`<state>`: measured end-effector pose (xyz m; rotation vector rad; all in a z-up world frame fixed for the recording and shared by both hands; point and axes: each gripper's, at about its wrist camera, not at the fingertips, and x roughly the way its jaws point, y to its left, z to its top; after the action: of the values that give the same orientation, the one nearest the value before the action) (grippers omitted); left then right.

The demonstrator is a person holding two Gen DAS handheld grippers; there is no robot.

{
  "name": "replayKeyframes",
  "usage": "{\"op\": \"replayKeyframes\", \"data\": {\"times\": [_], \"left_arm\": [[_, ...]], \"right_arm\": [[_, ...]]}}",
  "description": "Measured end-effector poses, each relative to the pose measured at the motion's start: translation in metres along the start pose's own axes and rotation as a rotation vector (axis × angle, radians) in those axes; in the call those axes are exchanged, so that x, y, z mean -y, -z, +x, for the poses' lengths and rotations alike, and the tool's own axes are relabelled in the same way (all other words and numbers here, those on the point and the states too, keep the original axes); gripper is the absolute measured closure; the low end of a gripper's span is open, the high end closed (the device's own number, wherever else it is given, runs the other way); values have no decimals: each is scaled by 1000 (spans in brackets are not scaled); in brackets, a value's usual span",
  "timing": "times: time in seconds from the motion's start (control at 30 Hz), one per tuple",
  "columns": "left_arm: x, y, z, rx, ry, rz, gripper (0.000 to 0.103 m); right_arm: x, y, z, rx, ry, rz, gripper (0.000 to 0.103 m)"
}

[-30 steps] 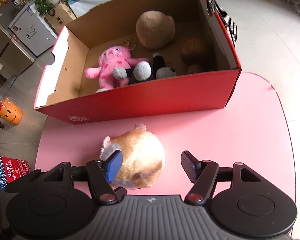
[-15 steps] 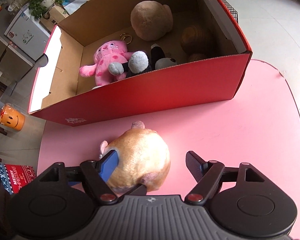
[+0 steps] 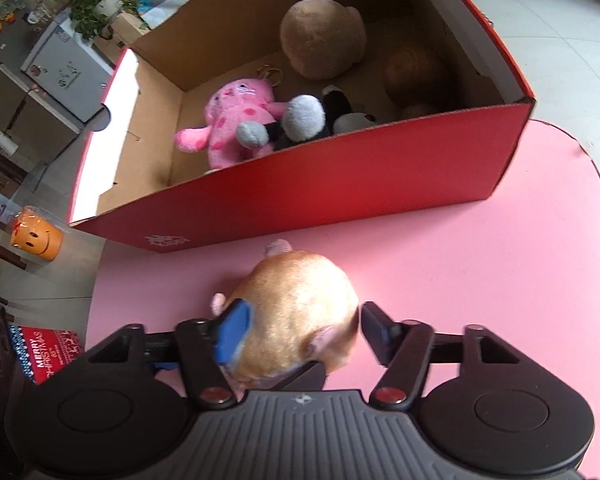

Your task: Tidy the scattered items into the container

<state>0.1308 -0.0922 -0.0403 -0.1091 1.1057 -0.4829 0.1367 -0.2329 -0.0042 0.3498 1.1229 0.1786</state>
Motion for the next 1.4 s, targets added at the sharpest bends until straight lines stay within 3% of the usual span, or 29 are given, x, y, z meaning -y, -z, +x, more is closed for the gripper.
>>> {"op": "replayKeyframes", "data": {"times": [0.47,1.4], "left_arm": [[0,0,-4,18,1,-7,19],[27,-9,-75,143,-82,57,21]], "right_arm": [[-4,0,-5,29,-11,-30,51],[-39,2,-61,141,-67,-151,51]]}}
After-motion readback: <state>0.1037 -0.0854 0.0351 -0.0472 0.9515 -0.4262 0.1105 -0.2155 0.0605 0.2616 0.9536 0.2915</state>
